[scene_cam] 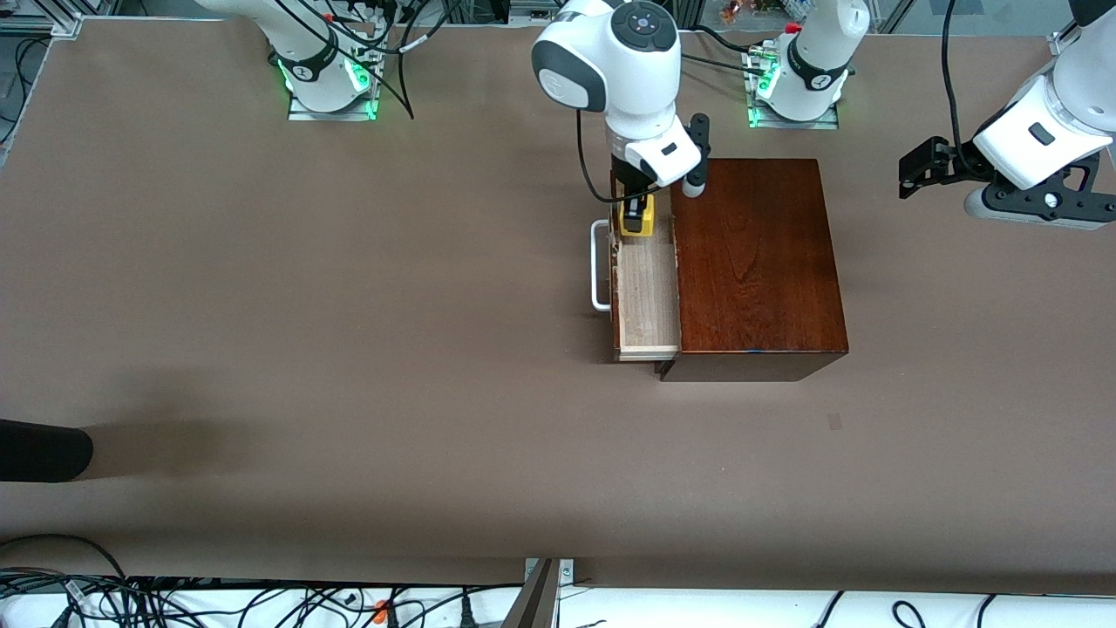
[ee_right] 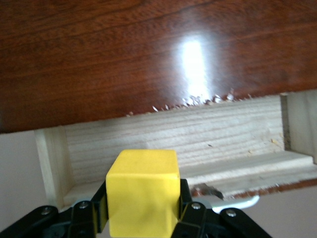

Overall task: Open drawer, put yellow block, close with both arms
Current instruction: 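Carry the yellow cube over the open drawer with the right gripper, then lower the cube into the drawer and open the right gripper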

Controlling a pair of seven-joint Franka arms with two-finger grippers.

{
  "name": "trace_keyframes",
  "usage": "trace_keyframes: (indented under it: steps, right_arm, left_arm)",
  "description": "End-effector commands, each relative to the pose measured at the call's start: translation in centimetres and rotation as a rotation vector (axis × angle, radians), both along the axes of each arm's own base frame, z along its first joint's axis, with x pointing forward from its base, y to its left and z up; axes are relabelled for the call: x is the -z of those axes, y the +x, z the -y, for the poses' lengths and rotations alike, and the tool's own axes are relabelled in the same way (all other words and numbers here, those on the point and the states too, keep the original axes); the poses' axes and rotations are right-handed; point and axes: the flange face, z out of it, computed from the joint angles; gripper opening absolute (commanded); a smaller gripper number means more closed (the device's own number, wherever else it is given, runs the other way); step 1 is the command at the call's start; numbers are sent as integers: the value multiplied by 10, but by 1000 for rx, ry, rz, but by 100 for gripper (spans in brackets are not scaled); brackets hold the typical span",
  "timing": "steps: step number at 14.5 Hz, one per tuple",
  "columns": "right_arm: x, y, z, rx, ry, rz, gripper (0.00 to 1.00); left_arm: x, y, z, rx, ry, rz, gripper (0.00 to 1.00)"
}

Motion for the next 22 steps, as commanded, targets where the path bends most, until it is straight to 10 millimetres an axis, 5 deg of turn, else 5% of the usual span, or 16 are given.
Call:
trace_keyframes:
  steps: [1, 7, 13, 14, 15, 16, 20, 22]
  right_arm:
    - [9, 7, -10, -5, -7, 27, 25]
    - [44, 9, -12, -13, -46, 27, 27]
    - [47, 9, -11, -13, -54, 27, 31]
    - [50, 9, -11, -16, -63, 32, 38]
    - [55, 9, -10, -15, -70, 29, 58]
    - [56, 9, -11, -15, -70, 29, 100]
    - [47, 16, -5, 10, -67, 19, 100]
    - [4, 19, -1, 34, -59, 13, 100]
  left_arm:
    - [-8, -1, 0, 11, -20, -3, 100]
    - [-8, -1, 0, 11, -20, -3, 100]
    - [-9, 0, -2, 3, -22, -3, 100]
    - [-9, 0, -3, 2, -22, -3, 100]
    - [-6, 2, -3, 0, -22, -8, 100]
    - [-7, 2, -3, -2, -21, -8, 100]
    - [-5, 0, -1, 0, -19, -28, 100]
    - [-8, -1, 1, 0, -19, -26, 100]
